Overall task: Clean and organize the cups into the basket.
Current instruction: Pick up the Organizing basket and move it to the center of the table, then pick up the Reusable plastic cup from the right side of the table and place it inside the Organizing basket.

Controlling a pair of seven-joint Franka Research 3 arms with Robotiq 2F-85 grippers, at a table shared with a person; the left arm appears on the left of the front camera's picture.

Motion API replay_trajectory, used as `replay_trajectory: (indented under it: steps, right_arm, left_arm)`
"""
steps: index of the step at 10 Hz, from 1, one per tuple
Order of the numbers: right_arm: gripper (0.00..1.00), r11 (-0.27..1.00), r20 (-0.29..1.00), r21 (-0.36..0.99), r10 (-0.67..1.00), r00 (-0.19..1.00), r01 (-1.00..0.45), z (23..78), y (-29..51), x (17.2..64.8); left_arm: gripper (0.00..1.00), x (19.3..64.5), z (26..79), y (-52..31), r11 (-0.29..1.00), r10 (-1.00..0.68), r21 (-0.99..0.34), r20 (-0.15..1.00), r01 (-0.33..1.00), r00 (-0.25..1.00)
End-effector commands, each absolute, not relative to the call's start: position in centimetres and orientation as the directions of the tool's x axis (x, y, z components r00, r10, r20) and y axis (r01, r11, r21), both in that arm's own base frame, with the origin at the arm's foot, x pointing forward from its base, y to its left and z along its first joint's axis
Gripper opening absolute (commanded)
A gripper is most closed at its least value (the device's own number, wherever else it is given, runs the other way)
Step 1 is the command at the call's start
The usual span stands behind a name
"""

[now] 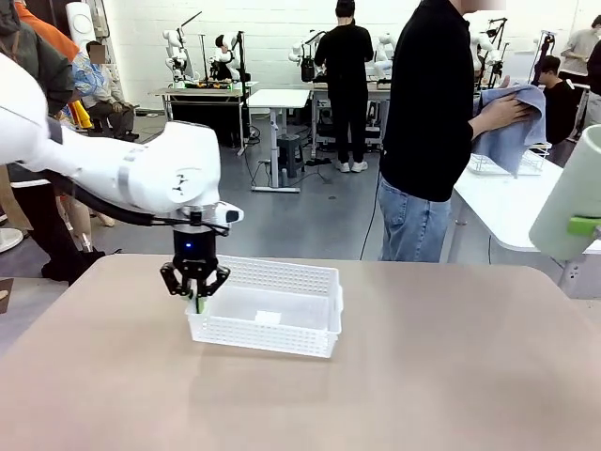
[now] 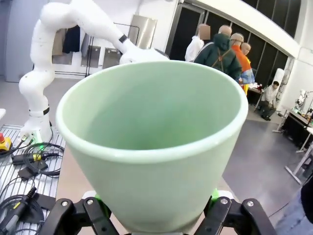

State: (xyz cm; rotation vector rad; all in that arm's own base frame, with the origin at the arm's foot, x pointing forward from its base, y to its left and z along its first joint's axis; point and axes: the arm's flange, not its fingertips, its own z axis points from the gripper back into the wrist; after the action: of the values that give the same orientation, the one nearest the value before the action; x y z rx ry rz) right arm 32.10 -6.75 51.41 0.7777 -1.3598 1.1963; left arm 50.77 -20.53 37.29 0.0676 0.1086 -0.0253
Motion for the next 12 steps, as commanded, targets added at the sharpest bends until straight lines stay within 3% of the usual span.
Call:
replay_trajectory:
  steps: [1,4,8,9,11,12]
  right_arm:
    - [0.69,0.298,0.974,-0.211,0.147,-0.174,-0.931,52.6,-6.7,29.8]
    - [0.69,0.322,0.976,-0.213,0.121,-0.183,-0.923,54.2,-7.7,29.0]
    - [0.69,0.385,0.993,-0.101,0.09,-0.071,-0.917,53.8,-8.9,31.3]
    - [0.69,0.325,0.977,-0.195,0.147,-0.154,-0.926,53.6,-8.5,29.8]
    - [0.69,0.325,0.977,-0.195,0.147,-0.154,-0.926,53.6,-8.5,29.8]
    - [0.69,0.325,0.977,-0.195,0.147,-0.154,-0.926,53.6,-8.5,29.8]
  left_arm:
    - [0.0,51.9,36.6,-23.7,0.993,0.013,0.117,-0.114,0.001,0.993]
    - [0.0,51.0,36.1,-28.4,0.986,0.013,0.165,-0.083,0.001,0.996]
    - [0.0,49.4,36.4,-31.1,0.983,0.008,0.183,-0.042,0.0,0.999]
    - [0.0,49.4,36.7,-30.5,0.985,0.031,0.17,-0.04,-0.024,0.999]
    - [0.0,48.3,37.7,-29.9,0.987,0.052,0.153,-0.021,-0.048,0.998]
    - [0.0,49.4,37.0,-30.9,0.99,0.002,0.139,-0.049,0.005,0.999]
